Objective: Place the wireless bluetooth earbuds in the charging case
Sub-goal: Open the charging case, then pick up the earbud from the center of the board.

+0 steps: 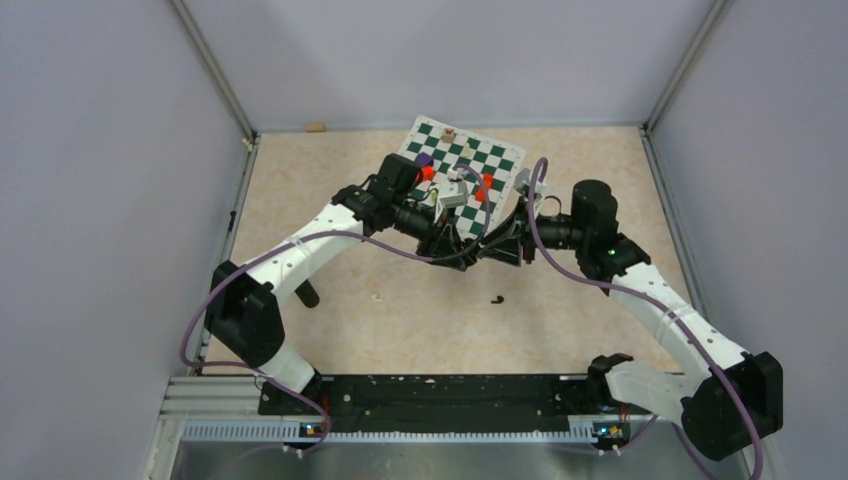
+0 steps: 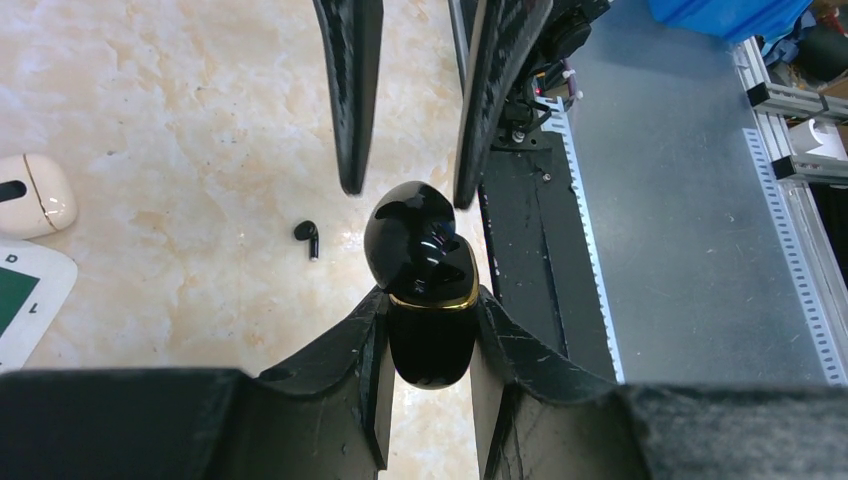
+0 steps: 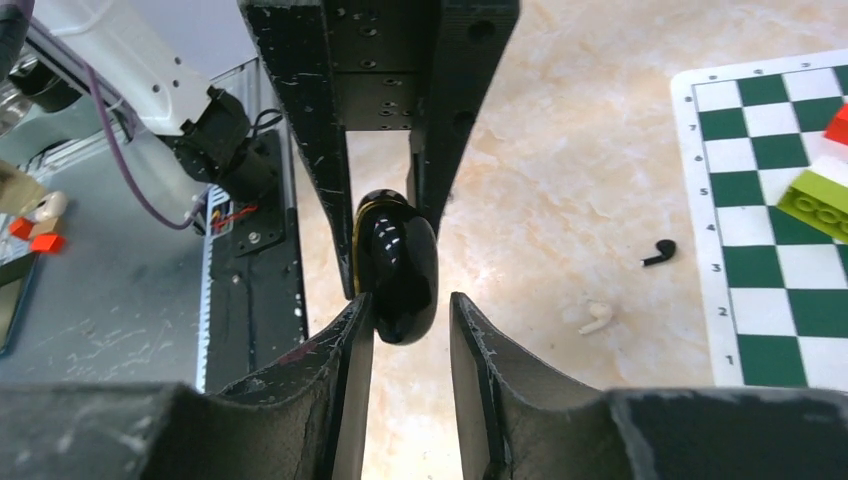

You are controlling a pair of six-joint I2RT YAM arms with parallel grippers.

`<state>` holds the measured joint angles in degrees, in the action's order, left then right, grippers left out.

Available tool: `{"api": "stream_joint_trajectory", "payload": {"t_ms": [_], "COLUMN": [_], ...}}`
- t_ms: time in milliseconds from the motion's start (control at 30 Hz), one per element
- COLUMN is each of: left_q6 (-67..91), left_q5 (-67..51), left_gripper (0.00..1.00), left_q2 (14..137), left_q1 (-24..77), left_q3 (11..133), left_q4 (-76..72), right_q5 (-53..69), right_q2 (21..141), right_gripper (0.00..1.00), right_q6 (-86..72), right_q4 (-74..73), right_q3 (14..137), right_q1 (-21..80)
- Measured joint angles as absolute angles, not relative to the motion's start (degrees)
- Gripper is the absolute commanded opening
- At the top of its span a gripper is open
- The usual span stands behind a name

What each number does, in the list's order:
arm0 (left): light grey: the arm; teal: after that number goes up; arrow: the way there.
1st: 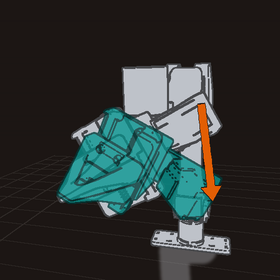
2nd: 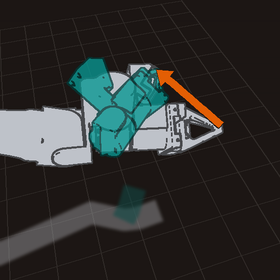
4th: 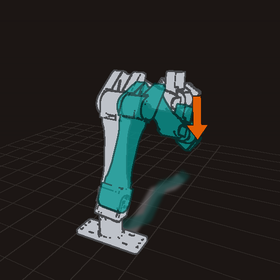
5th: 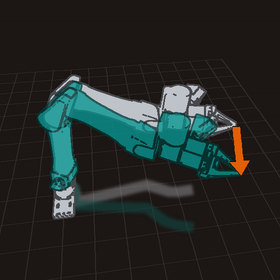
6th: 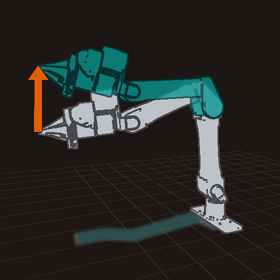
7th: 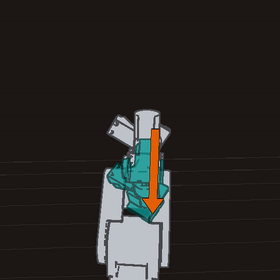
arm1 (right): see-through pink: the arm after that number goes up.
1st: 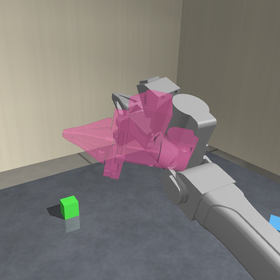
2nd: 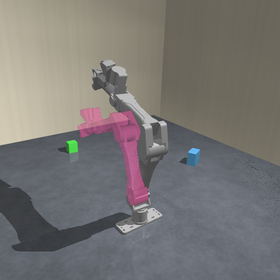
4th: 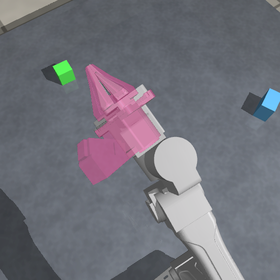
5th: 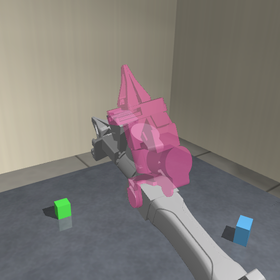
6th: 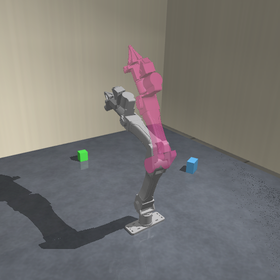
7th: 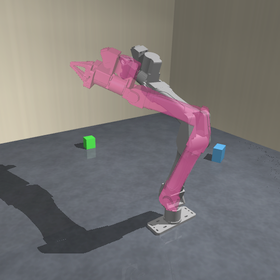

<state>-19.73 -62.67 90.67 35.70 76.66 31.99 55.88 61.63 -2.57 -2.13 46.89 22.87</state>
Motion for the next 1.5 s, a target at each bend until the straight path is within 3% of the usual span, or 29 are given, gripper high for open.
{"api": "stream_joint_trajectory", "payload": {"t_ms": [300,600,933,1267,1500], "left_q6": [-20.12,-20.75,-19.18,-10.48,4.08], "left_q5": [-63.18,-63.18,-63.16,-61.98,-59.48], "left_gripper": [0.00,0.00,0.00,0.00,0.00], "left_q2": [90.63,90.45,88.51,73.95,63.94], "left_q1": [35.62,35.62,34.48,21.10,13.02], "left_q3": [76.36,76.16,75.48,67.37,43.77], "left_q4": [33.45,33.54,32.29,14.09,-19.99], "right_q5": [53.98,54.37,51.92,46.22,45.12], "right_q2": [60.93,58.54,58.63,72.71,75.37], "right_gripper": [0.40,0.72,0.82,0.81,0.81], "right_q6": [-2.48,-2.52,-2.07,1.17,6.74], "right_q4": [-2.22,-2.50,-2.15,-11.09,-13.58], "right_q3": [46.89,46.85,46.68,62.43,64.29], "right_q1": [21.21,20.80,20.29,12.95,12.56]}}
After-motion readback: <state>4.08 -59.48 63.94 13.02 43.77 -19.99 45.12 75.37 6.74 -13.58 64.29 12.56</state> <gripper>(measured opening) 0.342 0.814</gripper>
